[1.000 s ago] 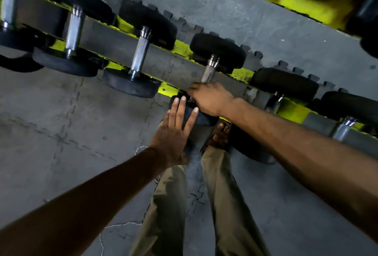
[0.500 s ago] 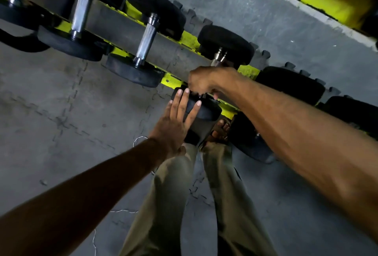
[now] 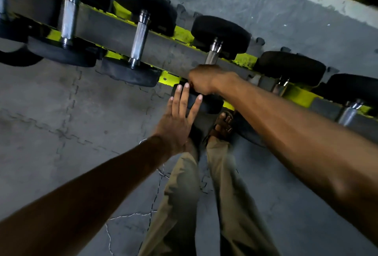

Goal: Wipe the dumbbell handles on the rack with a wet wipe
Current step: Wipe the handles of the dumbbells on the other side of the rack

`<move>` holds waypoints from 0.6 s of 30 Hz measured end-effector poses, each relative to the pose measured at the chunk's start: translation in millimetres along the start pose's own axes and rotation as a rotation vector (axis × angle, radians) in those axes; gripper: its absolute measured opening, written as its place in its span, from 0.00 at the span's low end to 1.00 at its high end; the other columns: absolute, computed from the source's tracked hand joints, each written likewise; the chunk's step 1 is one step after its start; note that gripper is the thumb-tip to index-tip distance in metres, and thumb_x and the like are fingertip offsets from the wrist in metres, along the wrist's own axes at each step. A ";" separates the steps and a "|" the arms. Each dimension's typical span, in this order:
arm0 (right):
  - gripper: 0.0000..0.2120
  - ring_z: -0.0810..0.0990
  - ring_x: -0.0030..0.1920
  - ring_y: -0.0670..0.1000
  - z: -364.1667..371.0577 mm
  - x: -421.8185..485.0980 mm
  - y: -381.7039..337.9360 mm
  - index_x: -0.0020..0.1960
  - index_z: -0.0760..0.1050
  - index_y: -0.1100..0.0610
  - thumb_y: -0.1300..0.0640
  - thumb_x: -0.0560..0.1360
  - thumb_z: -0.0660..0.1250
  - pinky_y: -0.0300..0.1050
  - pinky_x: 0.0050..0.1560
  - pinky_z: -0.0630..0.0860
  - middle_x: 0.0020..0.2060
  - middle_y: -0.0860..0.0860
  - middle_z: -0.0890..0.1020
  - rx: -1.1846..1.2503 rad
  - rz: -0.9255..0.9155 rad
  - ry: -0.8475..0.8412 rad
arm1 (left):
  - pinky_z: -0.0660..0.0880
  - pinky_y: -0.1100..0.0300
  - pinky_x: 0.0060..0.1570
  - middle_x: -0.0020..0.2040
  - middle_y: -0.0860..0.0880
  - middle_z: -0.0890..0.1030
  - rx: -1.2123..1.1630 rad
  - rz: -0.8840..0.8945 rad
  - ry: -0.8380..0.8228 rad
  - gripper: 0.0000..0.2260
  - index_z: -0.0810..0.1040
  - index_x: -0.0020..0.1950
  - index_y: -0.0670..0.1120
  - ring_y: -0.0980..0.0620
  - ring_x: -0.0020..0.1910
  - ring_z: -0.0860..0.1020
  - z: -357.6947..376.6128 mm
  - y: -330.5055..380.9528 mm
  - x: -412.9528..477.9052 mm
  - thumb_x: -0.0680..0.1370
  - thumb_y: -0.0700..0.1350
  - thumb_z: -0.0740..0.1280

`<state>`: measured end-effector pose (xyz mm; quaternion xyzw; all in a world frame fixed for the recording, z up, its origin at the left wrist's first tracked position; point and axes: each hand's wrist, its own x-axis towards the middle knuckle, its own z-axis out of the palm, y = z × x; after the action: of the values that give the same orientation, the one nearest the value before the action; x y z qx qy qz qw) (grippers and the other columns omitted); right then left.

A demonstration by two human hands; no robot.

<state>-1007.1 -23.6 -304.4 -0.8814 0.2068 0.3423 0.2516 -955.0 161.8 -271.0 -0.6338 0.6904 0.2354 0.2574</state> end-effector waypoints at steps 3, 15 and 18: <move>0.13 0.81 0.52 0.61 27.5 -20.6 13.2 0.55 0.76 0.56 0.50 0.80 0.58 0.50 0.41 0.72 0.54 0.56 0.79 0.043 -0.011 0.252 | 0.49 0.36 0.80 0.76 0.25 0.29 -0.009 0.013 0.014 0.58 0.25 0.79 0.38 0.24 0.80 0.37 -0.8 -2.0 1.2 0.75 0.68 0.64; 0.07 0.82 0.52 0.63 69.1 -28.6 -1.7 0.51 0.82 0.57 0.57 0.76 0.67 0.52 0.50 0.79 0.49 0.60 0.85 0.717 0.632 0.423 | 0.52 0.35 0.80 0.77 0.24 0.31 0.009 0.055 0.059 0.67 0.26 0.79 0.38 0.24 0.80 0.40 7.1 -10.5 3.8 0.70 0.76 0.68; 0.09 0.83 0.43 0.56 73.8 -13.4 5.8 0.44 0.82 0.59 0.66 0.74 0.64 0.48 0.46 0.78 0.41 0.58 0.85 1.322 0.683 0.452 | 0.53 0.35 0.80 0.77 0.25 0.30 -0.005 0.062 0.065 0.66 0.26 0.80 0.38 0.24 0.80 0.40 7.8 -11.7 4.3 0.71 0.74 0.68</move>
<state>-1056.2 17.5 -343.9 -0.4842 0.6745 0.0184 0.5570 -943.2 162.7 -279.7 -0.6199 0.7172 0.2245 0.2258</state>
